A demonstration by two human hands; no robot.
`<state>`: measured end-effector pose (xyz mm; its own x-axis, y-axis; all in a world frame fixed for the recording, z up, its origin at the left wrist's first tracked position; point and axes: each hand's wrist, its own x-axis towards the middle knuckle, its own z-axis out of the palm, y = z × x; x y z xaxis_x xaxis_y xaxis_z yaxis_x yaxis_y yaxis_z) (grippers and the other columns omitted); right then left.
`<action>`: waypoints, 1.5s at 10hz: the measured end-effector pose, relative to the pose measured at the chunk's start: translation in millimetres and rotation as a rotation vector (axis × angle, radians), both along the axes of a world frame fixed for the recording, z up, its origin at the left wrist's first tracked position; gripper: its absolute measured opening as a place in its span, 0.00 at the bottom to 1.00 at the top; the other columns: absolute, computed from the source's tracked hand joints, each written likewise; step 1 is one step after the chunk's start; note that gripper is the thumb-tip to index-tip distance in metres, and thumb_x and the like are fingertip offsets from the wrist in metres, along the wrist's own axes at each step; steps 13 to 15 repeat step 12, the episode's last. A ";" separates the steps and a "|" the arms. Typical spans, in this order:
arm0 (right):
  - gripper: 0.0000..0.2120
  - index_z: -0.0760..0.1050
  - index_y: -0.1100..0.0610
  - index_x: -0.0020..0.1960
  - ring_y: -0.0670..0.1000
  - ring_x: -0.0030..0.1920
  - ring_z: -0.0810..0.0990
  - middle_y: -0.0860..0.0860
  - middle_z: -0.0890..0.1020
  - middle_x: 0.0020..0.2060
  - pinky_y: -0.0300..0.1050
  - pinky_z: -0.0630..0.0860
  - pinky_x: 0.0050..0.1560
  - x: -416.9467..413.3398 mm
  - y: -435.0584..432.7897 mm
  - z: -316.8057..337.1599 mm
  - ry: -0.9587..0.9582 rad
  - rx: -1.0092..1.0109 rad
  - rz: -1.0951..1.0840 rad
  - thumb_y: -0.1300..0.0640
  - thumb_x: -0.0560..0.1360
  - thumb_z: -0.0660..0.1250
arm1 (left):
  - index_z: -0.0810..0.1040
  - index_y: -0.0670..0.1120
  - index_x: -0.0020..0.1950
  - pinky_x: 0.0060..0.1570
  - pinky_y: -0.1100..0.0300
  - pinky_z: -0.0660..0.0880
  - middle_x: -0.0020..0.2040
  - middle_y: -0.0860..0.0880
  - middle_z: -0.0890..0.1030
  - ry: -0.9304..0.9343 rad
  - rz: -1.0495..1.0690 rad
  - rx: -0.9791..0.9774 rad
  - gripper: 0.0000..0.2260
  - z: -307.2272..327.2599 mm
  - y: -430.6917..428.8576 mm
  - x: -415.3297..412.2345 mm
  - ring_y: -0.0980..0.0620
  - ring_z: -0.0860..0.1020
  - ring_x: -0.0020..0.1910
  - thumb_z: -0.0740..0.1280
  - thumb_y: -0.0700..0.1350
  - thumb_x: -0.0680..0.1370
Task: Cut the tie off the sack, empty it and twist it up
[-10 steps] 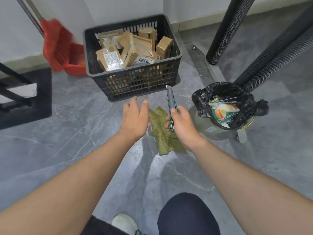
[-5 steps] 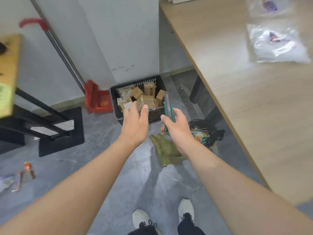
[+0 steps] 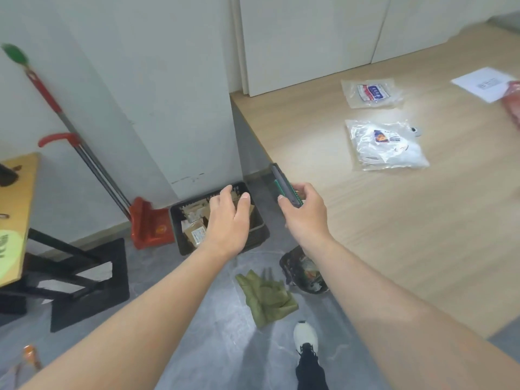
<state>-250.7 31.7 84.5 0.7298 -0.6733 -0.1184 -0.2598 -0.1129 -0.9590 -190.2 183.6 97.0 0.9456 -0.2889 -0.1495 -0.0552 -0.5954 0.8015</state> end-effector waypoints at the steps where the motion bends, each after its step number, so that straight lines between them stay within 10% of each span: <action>1: 0.09 0.79 0.45 0.54 0.51 0.47 0.83 0.45 0.76 0.52 0.54 0.84 0.47 22.8 -39.0 -11.4 0.017 -0.047 0.000 0.51 0.74 0.73 | 0.58 0.49 0.83 0.61 0.56 0.55 0.81 0.43 0.61 -0.001 0.026 0.027 0.29 -10.8 -36.9 20.3 0.46 0.63 0.78 0.53 0.61 0.85; 2: 0.12 0.82 0.49 0.57 0.43 0.48 0.79 0.43 0.73 0.50 0.25 0.75 0.45 46.8 -80.5 -28.4 0.029 -0.134 0.033 0.52 0.74 0.74 | 0.58 0.48 0.83 0.64 0.57 0.58 0.80 0.42 0.61 0.029 0.053 0.041 0.29 -25.1 -76.2 39.5 0.45 0.64 0.77 0.54 0.61 0.85; 3: 0.14 0.84 0.51 0.59 0.38 0.45 0.77 0.43 0.73 0.47 0.20 0.67 0.40 63.9 -119.5 -41.5 0.090 -0.218 0.055 0.52 0.74 0.73 | 0.58 0.47 0.83 0.70 0.52 0.59 0.80 0.40 0.61 0.072 0.080 0.062 0.29 -36.8 -111.2 56.9 0.44 0.63 0.78 0.54 0.59 0.85; 5: 0.03 0.83 0.49 0.45 0.44 0.38 0.75 0.47 0.72 0.44 0.31 0.68 0.32 93.3 -174.9 -71.1 0.248 -0.310 0.062 0.52 0.73 0.70 | 0.56 0.46 0.84 0.63 0.58 0.56 0.81 0.39 0.59 0.122 0.047 0.106 0.30 -59.2 -160.0 87.8 0.46 0.62 0.78 0.54 0.59 0.85; 8: 0.09 0.85 0.48 0.53 0.51 0.45 0.77 0.50 0.74 0.46 0.46 0.73 0.41 148.6 -214.9 -133.5 0.383 -0.360 0.072 0.51 0.73 0.73 | 0.52 0.47 0.85 0.64 0.59 0.54 0.83 0.41 0.56 0.210 -0.047 0.153 0.32 -125.5 -208.6 147.6 0.47 0.59 0.80 0.55 0.59 0.85; 15: 0.17 0.80 0.50 0.61 0.50 0.51 0.78 0.47 0.75 0.49 0.43 0.74 0.45 165.5 -225.5 -178.0 0.416 -0.341 0.046 0.49 0.74 0.76 | 0.53 0.50 0.84 0.73 0.49 0.60 0.82 0.41 0.59 0.258 -0.045 0.156 0.31 -168.1 -223.9 185.3 0.48 0.61 0.78 0.53 0.61 0.84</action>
